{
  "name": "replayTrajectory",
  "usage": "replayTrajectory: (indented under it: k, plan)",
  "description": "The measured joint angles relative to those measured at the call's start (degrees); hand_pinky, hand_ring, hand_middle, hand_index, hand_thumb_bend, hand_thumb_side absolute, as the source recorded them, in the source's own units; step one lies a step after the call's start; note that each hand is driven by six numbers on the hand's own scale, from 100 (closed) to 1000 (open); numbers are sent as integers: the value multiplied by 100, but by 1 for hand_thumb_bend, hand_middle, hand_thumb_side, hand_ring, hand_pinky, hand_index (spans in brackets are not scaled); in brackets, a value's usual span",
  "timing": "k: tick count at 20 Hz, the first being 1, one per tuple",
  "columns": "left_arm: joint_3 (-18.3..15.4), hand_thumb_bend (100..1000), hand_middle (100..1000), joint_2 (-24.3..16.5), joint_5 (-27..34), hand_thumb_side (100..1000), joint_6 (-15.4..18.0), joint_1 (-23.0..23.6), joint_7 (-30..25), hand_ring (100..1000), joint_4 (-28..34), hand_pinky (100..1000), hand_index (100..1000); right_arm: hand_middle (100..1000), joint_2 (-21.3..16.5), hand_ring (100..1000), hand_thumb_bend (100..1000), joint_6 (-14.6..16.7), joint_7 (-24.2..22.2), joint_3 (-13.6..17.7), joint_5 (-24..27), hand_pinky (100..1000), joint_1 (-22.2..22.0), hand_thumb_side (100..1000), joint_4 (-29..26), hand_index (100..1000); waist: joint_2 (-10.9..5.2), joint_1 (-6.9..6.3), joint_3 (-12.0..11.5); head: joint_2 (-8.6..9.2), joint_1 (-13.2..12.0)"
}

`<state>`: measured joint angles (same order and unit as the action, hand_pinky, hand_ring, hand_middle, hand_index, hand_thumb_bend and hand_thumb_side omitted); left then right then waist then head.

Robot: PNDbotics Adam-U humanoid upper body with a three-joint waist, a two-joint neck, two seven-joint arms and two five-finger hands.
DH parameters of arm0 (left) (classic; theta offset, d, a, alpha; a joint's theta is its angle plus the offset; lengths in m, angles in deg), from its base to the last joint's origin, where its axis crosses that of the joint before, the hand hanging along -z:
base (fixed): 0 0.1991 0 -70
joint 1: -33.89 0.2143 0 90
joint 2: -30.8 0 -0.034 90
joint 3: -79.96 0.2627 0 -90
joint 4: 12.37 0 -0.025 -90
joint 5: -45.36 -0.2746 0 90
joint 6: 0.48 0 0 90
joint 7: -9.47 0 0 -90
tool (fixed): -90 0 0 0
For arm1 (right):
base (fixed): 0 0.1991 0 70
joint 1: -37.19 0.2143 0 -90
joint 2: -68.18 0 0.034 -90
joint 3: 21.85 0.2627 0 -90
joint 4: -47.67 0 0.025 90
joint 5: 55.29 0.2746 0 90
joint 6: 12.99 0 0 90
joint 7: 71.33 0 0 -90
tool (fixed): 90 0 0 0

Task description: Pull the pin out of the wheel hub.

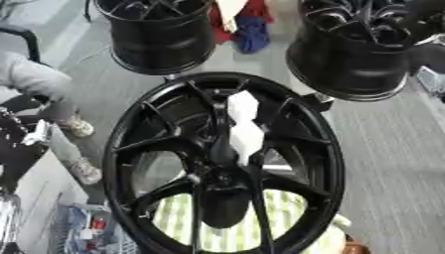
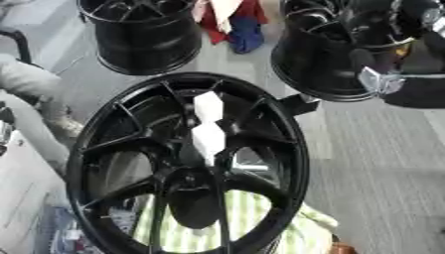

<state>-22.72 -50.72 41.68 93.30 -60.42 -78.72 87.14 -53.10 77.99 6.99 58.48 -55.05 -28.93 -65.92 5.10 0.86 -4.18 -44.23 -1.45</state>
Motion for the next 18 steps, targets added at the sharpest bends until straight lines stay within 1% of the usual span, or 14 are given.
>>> replayTrajectory:
  k: [2, 3, 6, 7, 9, 10, 13, 16, 18]
  plan:
    - [22, 245, 683, -1, -13, 301, 8, -22, -40, 623, 2, 642, 806, 753, -69, 693, 100, 36, -353, -179, 50, 779, 278, 165, -3, 899, 21, 16, -53, 2, 22]
    - [37, 245, 682, -3, -18, 301, 10, -27, -60, 623, 2, 642, 807, 762, -88, 700, 100, 47, -513, -262, 70, 782, 389, 187, -5, 903, 30, 28, -77, 3, 30]
    - [70, 242, 682, -5, -34, 302, 18, -33, -115, 623, 4, 642, 807, 774, -96, 711, 100, 49, -953, -489, 97, 784, 664, 222, -15, 909, 62, 62, -144, 19, 64]
    - [84, 242, 682, -6, -37, 303, 22, -34, -130, 623, 5, 642, 808, 780, -95, 715, 100, 34, -1080, -558, 97, 785, 737, 246, -16, 912, 71, 69, -160, 29, 71]
    - [91, 242, 682, -8, -40, 303, 28, -42, -159, 623, 13, 642, 808, 786, -89, 721, 119, -16, -1304, -688, 97, 787, 866, 269, -22, 916, 83, 80, -184, 49, 92]
    - [101, 240, 681, -10, -42, 304, 27, -45, -174, 622, 26, 642, 809, 796, -79, 727, 149, -48, -1406, -747, 96, 788, 925, 289, -28, 921, 92, 86, -190, 52, 101]
    - [120, 239, 681, -39, -46, 304, 40, -69, -204, 622, 41, 642, 809, 816, -4, 739, 174, -138, -1680, -914, 77, 791, 1107, 282, -31, 930, 100, 102, -223, 58, 127]
    - [122, 242, 681, -52, -58, 306, 47, -76, -231, 622, 53, 642, 810, 839, 106, 759, 181, -204, -1927, -1058, 24, 796, 1293, 253, -31, 935, 116, 104, -249, 80, 165]
    - [122, 246, 681, -53, -70, 307, 50, -77, -249, 622, 72, 641, 810, 855, 194, 785, 189, -217, -2091, -1153, -6, 802, 1423, 244, -31, 939, 123, 112, -263, 94, 180]
